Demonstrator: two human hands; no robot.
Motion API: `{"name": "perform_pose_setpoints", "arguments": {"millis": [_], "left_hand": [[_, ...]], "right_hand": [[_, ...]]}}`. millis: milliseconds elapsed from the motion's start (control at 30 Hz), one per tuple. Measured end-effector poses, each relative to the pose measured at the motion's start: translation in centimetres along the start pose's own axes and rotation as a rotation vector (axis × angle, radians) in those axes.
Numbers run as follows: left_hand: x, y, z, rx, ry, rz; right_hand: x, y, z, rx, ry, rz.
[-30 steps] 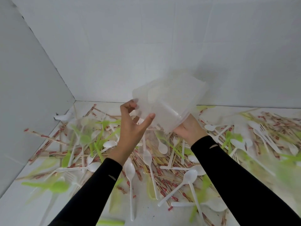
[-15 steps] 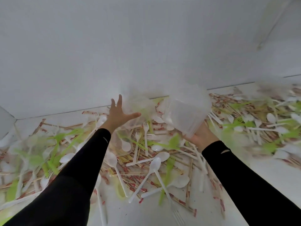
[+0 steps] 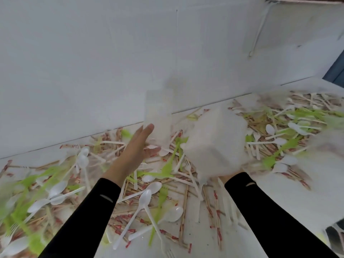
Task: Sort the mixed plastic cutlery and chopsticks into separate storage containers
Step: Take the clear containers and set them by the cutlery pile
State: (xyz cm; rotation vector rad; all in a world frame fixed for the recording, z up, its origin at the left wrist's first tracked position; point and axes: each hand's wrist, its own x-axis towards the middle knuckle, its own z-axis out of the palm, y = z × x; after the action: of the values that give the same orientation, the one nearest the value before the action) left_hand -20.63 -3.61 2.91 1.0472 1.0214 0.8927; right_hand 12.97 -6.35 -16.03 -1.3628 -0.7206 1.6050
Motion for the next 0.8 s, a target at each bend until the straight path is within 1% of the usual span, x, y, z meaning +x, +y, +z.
{"name": "perform_pose_setpoints", "arguments": {"millis": [33,67,133,167,200,233,300,400,500,567,600,667,700,800], "left_hand": [[-0.4,-0.4,1.7,-0.011,-0.057,-0.030],[-0.8,-0.7,3.8,-0.006,-0.095,-0.050],[-1.2,-0.9,7.7,0.035,-0.153,-0.080],[-1.2,-0.8,9.2,0.069,-0.183,-0.091],[-1.2,-0.7,11.2,0.107,-0.214,-0.096],[-1.2,-0.4,12.8,0.138,-0.235,-0.097],[-1.2,-0.3,16.3,0.217,-0.287,-0.073],[-1.1,-0.6,22.2,0.328,-0.376,-0.041],[-0.8,-1.6,28.8,0.325,-0.462,-0.080],[-0.7,-2.6,33.2,0.318,-0.529,-0.093],[-0.7,-3.0,35.2,0.313,-0.556,-0.094],[-0.7,-4.1,38.9,0.321,-0.603,-0.099],[-0.6,-4.8,41.0,0.334,-0.623,-0.116],[0.1,-5.9,45.7,0.395,-0.689,-0.116]], "right_hand": [[-0.6,0.0,-0.3,-0.018,0.036,-0.124],[-3.6,-1.8,1.8,0.182,-0.022,-0.189],[-9.8,-8.5,5.7,0.300,-0.055,-0.139],[-13.7,-11.3,7.5,0.353,-0.011,-0.171],[-15.1,-12.2,6.3,0.359,0.023,-0.192],[-14.3,-11.8,4.7,0.353,0.041,-0.232],[-14.2,-11.8,1.4,0.426,-0.054,-0.222],[-16.1,-13.3,-2.7,0.534,-0.054,-0.201],[-18.8,-14.7,-7.9,0.662,-0.010,-0.170],[-20.2,-14.8,-12.1,0.701,-0.022,-0.196],[-21.1,-14.8,-13.9,0.719,0.006,-0.183],[-23.0,-15.0,-16.9,0.706,0.050,-0.222],[-23.7,-14.6,-19.1,0.705,0.119,-0.260],[-25.3,-14.2,-24.0,0.706,0.287,-0.247]]}}
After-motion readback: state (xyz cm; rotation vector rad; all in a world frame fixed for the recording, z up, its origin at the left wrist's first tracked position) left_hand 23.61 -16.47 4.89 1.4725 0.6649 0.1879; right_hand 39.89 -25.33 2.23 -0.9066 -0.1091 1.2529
